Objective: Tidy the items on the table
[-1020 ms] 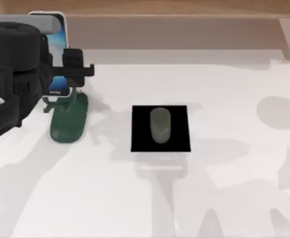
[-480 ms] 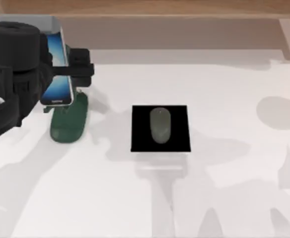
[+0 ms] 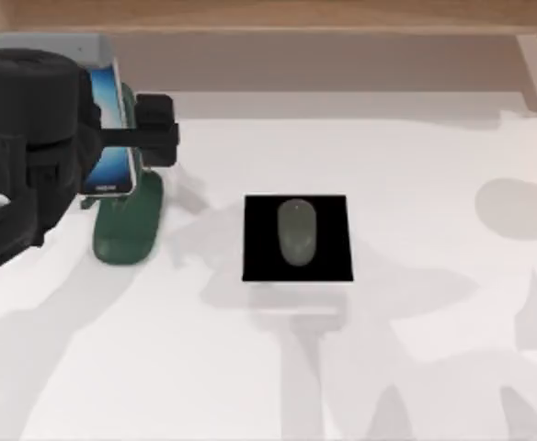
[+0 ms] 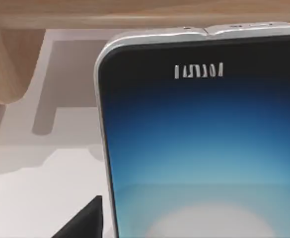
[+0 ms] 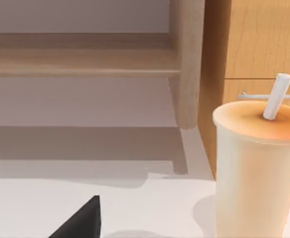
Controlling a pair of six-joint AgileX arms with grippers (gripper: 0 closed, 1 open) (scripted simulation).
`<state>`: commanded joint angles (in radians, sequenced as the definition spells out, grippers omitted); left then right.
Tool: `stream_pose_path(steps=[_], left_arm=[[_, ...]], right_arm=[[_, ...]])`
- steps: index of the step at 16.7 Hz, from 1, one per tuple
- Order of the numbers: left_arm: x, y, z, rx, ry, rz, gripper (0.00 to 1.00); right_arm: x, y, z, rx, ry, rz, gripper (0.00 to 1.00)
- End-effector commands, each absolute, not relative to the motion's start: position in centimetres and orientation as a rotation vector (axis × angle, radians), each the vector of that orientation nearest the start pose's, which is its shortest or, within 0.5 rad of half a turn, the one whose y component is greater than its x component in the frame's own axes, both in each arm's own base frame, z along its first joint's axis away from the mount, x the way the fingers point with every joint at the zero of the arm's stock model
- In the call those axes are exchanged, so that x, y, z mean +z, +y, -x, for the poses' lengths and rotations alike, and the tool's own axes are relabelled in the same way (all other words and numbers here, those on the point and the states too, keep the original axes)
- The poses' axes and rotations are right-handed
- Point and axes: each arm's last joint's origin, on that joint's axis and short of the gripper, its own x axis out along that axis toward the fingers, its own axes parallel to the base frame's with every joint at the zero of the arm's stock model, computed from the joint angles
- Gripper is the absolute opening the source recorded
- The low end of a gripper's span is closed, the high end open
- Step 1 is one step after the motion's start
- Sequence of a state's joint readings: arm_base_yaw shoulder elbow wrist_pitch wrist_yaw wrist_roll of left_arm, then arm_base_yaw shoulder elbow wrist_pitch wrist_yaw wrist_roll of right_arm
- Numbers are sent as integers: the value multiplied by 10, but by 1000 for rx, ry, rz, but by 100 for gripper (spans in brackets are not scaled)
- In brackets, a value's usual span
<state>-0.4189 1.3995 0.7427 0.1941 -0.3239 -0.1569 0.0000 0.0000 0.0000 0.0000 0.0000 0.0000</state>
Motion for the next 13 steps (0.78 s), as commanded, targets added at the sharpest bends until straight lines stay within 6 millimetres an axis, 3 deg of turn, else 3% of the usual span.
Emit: stream_pose_path(steps=[4,13], left_arm=[[224,-114,-252,-65,383,7,100],[212,-105,-258,-48,459,-11,100]], right_arm=[[160,-1,-106,0,0,0,100],[160,-1,-106,0,0,0,100]])
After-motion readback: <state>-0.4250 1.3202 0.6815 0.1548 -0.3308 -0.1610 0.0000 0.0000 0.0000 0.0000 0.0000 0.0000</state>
